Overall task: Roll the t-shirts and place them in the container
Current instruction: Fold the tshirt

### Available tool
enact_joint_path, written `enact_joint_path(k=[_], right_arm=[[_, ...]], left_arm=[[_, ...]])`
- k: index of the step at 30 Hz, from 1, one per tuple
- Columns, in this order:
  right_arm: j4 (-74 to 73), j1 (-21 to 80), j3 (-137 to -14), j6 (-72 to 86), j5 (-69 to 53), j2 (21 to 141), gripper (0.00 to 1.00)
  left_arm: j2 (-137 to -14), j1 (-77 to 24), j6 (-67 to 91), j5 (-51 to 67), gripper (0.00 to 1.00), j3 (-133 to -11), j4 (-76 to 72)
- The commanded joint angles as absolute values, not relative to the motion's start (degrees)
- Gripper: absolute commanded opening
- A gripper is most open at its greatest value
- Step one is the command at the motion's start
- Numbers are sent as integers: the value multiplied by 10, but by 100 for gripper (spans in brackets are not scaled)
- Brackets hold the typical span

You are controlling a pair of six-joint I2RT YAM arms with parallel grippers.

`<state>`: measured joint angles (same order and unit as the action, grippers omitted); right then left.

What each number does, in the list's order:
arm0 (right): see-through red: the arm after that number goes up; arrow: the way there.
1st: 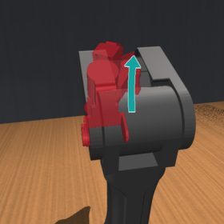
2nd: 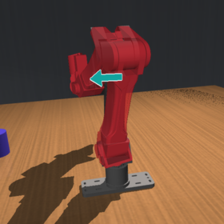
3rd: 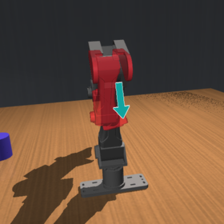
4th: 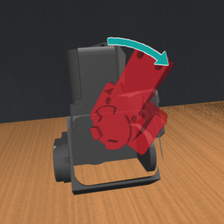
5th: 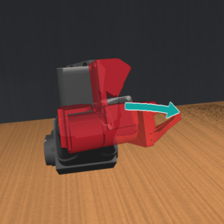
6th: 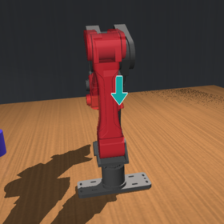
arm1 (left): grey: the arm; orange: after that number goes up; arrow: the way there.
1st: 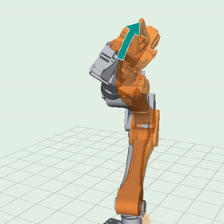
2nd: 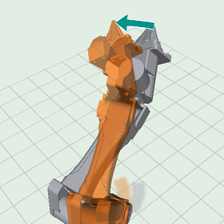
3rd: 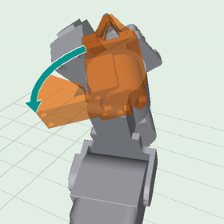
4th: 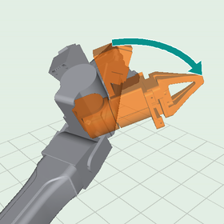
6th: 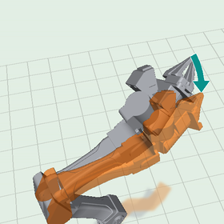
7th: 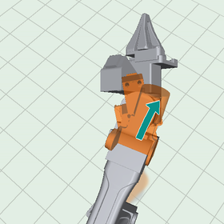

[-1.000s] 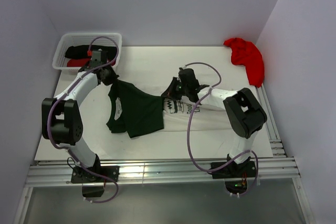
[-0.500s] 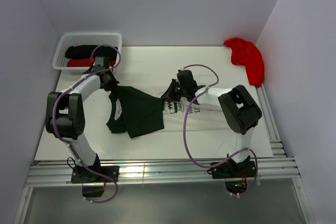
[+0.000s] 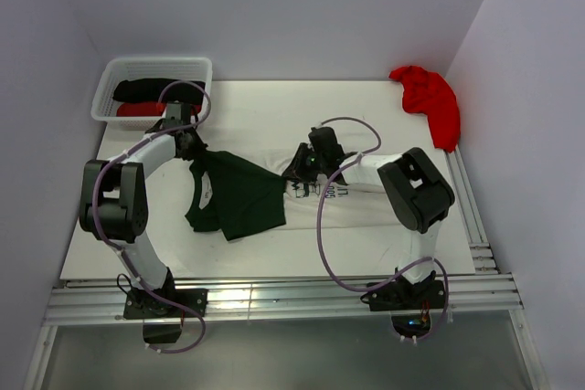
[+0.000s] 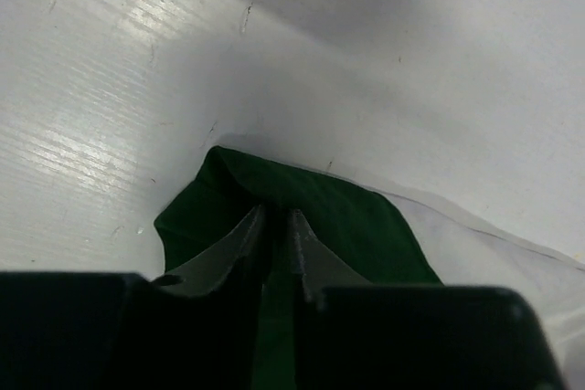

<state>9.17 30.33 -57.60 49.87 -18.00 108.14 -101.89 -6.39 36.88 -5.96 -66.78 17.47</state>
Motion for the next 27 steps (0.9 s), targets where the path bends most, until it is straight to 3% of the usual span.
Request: enact_joint_path(k=[1,3,6,14,17,20,21,27], right_arm=[[71,296,-567,468,-153,1051,31],[59,291,-563,454,-149,1017,35],[26,279,-564,426,-131,974,37],[-67,229,-601,374,-71,958,36],[-109,191,-622,372,-27,983,28],[-146,160,-642,367,12,1011,11],[-156,155,-649,370,25,1014,0],[-214,118,-657,388,105,1034,0]], left_arm=[[-989,-62,363,-66,23,-671,149],[-975,-62,361,-65,36,-672,157],[-956,-62,363,-67,46,-675,187],[-854,-67,396,21,58,-581,196],[-815,-100,431,26,60,-525,182],[-795,-149,468,19,60,-483,158],[-794,-169,475,18,60,-474,150],[-837,-199,497,4,59,-445,118]])
